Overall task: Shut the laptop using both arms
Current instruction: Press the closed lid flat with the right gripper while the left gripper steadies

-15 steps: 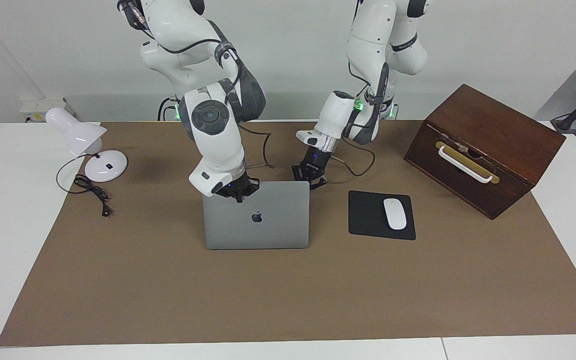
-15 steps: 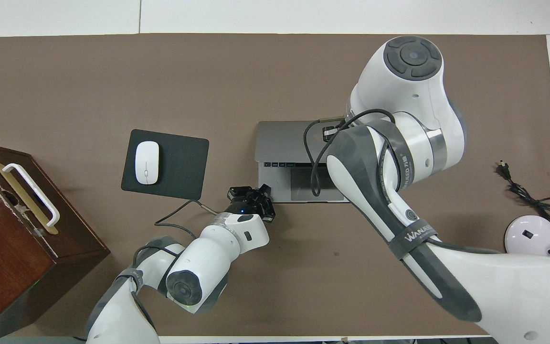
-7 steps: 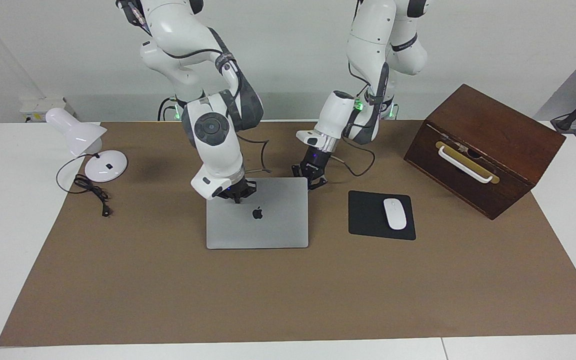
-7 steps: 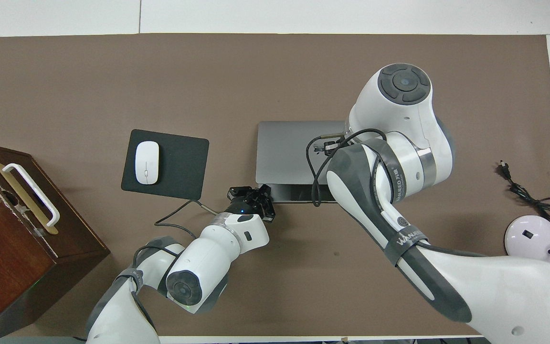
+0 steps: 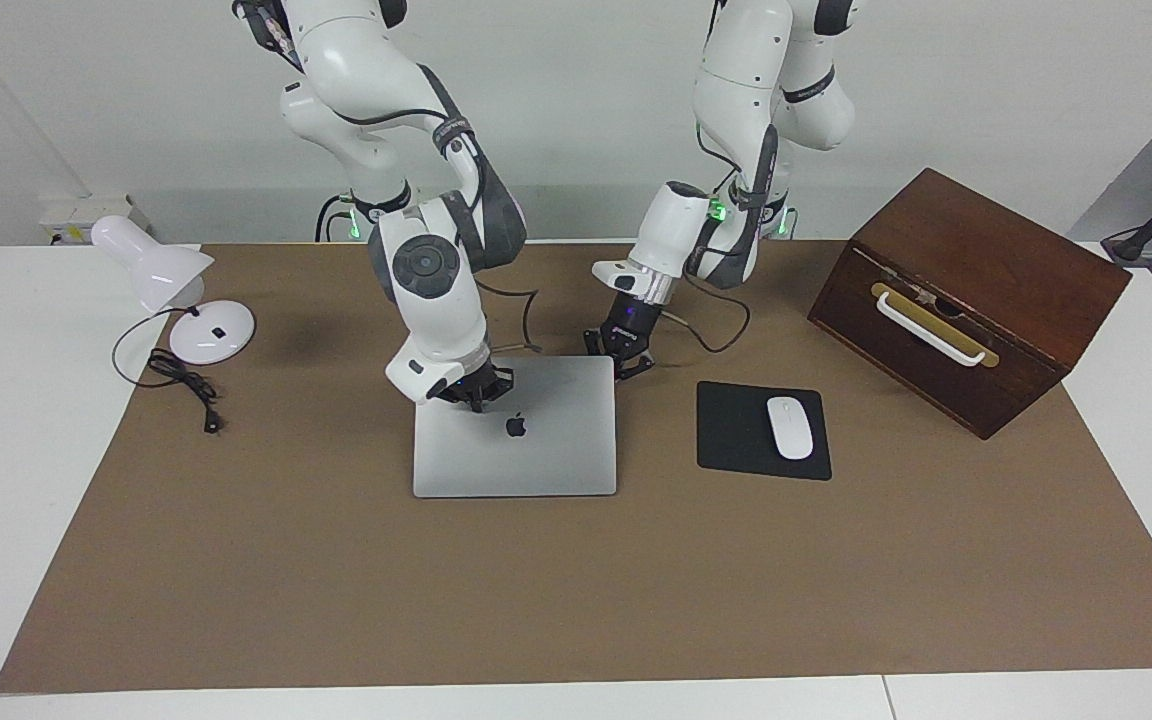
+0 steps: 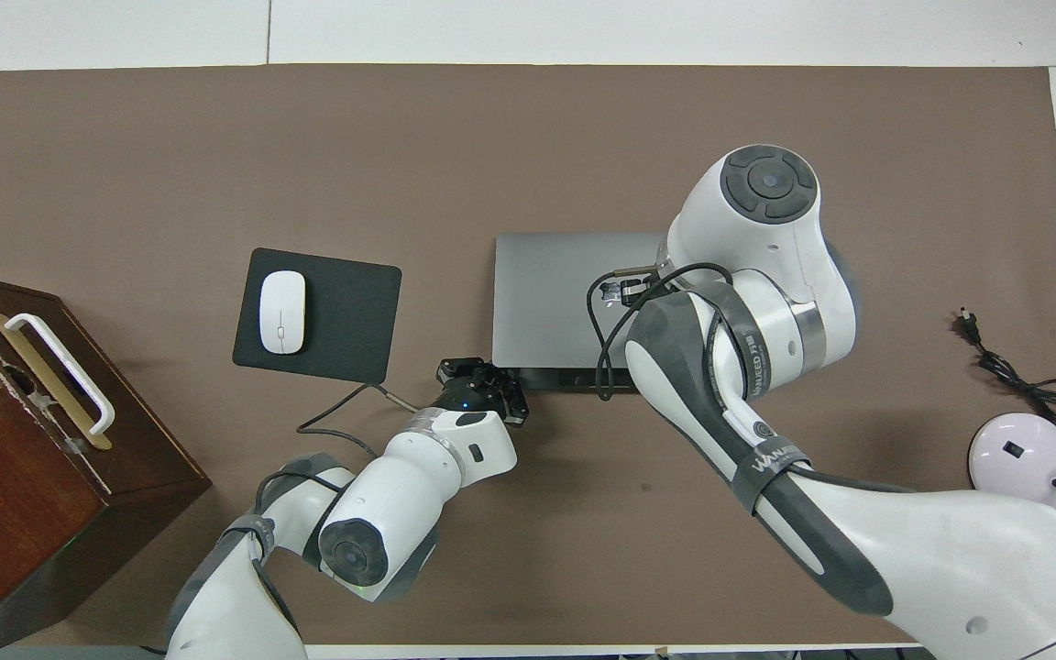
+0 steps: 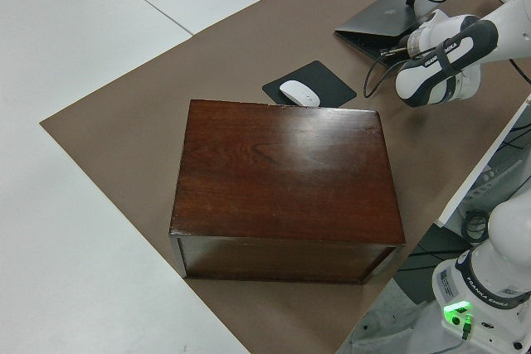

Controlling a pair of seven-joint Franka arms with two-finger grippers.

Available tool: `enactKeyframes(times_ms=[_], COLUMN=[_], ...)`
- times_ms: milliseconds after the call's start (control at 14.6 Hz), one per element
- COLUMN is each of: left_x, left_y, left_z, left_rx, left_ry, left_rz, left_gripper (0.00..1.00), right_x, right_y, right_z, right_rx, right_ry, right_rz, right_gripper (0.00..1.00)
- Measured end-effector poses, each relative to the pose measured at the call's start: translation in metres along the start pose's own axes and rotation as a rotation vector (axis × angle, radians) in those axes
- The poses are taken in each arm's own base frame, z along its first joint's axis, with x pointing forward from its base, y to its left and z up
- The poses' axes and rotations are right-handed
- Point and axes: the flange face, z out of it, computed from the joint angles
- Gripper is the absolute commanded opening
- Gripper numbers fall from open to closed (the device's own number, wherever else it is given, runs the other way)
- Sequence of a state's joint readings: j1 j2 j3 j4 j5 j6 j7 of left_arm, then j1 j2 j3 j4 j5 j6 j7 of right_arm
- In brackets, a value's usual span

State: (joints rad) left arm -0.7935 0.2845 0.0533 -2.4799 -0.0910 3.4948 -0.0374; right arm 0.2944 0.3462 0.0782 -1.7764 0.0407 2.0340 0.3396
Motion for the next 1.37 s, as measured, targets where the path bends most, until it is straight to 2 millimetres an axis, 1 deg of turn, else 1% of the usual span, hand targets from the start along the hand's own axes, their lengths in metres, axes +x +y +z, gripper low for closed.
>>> enactKeyframes(times_ms=[1366], left_x=[-0.0002], left_y=[0.0000], left_z=[0.0001], left_rx=[0.000], left_ry=[0.001], left_rz=[0.001], left_gripper=[0.00], right_x=[-0.0035], right_y=[0.0004], right_z=[0.0085], right_rx=[0.004], right_ry=[0.013], right_rz=[-0.001], right_gripper=[0.00])
